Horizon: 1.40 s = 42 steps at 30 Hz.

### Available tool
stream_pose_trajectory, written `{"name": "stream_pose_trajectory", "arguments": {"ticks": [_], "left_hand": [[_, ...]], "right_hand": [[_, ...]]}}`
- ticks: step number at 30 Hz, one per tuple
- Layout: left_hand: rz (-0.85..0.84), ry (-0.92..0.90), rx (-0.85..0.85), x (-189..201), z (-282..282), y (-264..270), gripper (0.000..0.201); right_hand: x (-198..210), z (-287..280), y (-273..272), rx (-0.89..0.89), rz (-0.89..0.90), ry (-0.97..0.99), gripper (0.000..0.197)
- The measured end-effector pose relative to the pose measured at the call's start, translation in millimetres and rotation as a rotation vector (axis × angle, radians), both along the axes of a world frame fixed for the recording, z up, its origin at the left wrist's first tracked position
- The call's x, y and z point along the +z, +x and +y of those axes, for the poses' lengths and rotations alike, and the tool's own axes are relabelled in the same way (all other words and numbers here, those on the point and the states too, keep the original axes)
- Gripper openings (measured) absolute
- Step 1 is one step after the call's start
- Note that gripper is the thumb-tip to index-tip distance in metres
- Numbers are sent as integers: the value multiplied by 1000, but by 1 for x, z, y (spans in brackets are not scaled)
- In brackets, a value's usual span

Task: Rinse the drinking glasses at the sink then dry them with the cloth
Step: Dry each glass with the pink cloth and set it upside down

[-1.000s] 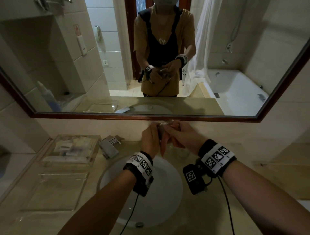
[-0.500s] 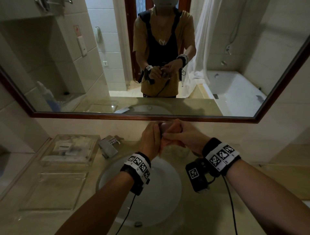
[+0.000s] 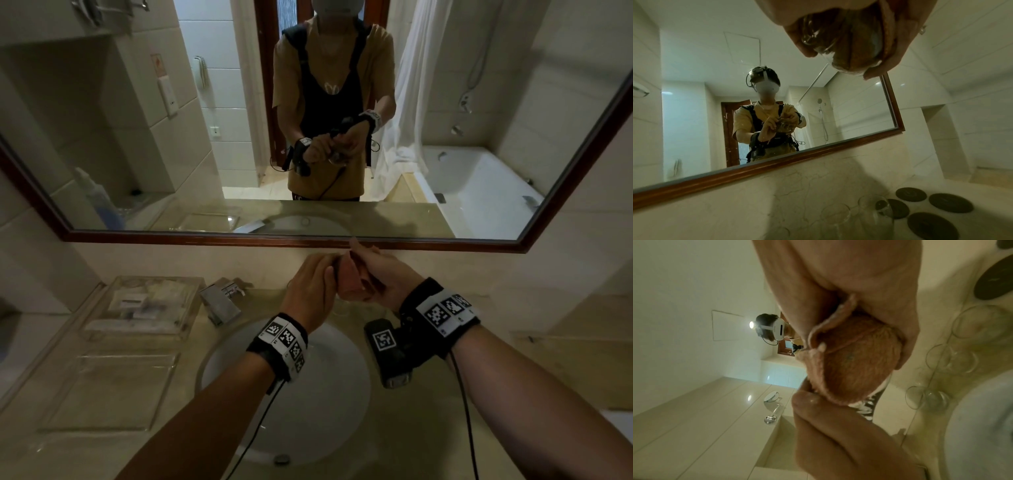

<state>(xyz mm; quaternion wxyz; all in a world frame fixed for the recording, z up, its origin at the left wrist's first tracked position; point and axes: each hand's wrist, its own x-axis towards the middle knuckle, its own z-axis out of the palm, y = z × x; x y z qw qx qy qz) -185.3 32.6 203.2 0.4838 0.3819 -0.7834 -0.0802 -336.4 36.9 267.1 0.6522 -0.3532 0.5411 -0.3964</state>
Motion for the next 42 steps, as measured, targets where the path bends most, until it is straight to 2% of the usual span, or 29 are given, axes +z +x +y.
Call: {"name": "stream_pose_trajectory", "arguments": {"ticks": [3, 5, 7, 9, 11, 12, 15, 17, 18, 19, 20, 21, 22, 23, 26, 28, 32, 34, 37, 40, 42], "left_hand": [[112, 153, 49, 0, -3, 0, 42], [202, 269, 86, 1, -11, 3, 34], [350, 446, 59, 6, -18, 7, 40], [456, 588, -20, 13, -19, 12, 47], [452, 671, -90, 15, -23, 17, 49], [418, 699, -105, 15, -25, 19, 51], [252, 767, -110, 12, -27, 23, 58], [255, 806, -174, 19, -24, 20, 51], [270, 810, -196, 22, -22, 19, 49], [280, 805, -190, 22, -23, 17, 49], [276, 787, -167, 20, -26, 18, 50], [269, 758, -136, 19, -28, 19, 53], [271, 730, -108, 17, -30, 20, 55], [280, 705, -94, 17, -32, 21, 54], [379, 644, -105, 27, -32, 20, 45], [380, 542, -63, 29, -28, 17, 40], [332, 368, -74, 31, -15, 9, 34], [263, 219, -56, 30, -12, 8, 49], [199, 126, -53, 26, -14, 13, 54], [160, 102, -48, 25, -16, 15, 61], [182, 131, -34, 25, -18, 16, 52]], "right_hand": [[-3, 8, 2, 112, 26, -180, 30], [-5, 13, 2, 243, 130, -305, 37], [-5, 17, 2, 357, 301, -378, 54], [-3, 20, -1, 480, 503, -483, 57], [6, 23, -3, 622, 825, -650, 37], [8, 22, -8, 729, 1046, -771, 35], [12, 7, -22, 1091, 1703, -1066, 64], [20, 0, -31, 1213, 1850, -1279, 82], [25, -3, -31, 1202, 1901, -1276, 81], [28, -4, -30, 1169, 1899, -1243, 75], [25, -1, -29, 1069, 1798, -1172, 65], [26, 2, -26, 968, 1577, -1057, 50], [23, 6, -22, 840, 1272, -877, 38], [19, 12, -18, 752, 1064, -707, 33], [9, 22, -5, 689, 803, -585, 30], [10, 24, 1, 543, 615, -527, 21], [6, 15, 6, 217, 248, -399, 48], [2, 10, 11, 153, 123, -379, 61], [3, 9, 15, 123, 74, -358, 74], [5, 11, 14, 105, 102, -379, 70], [5, 14, 11, 134, 146, -415, 59]]}}
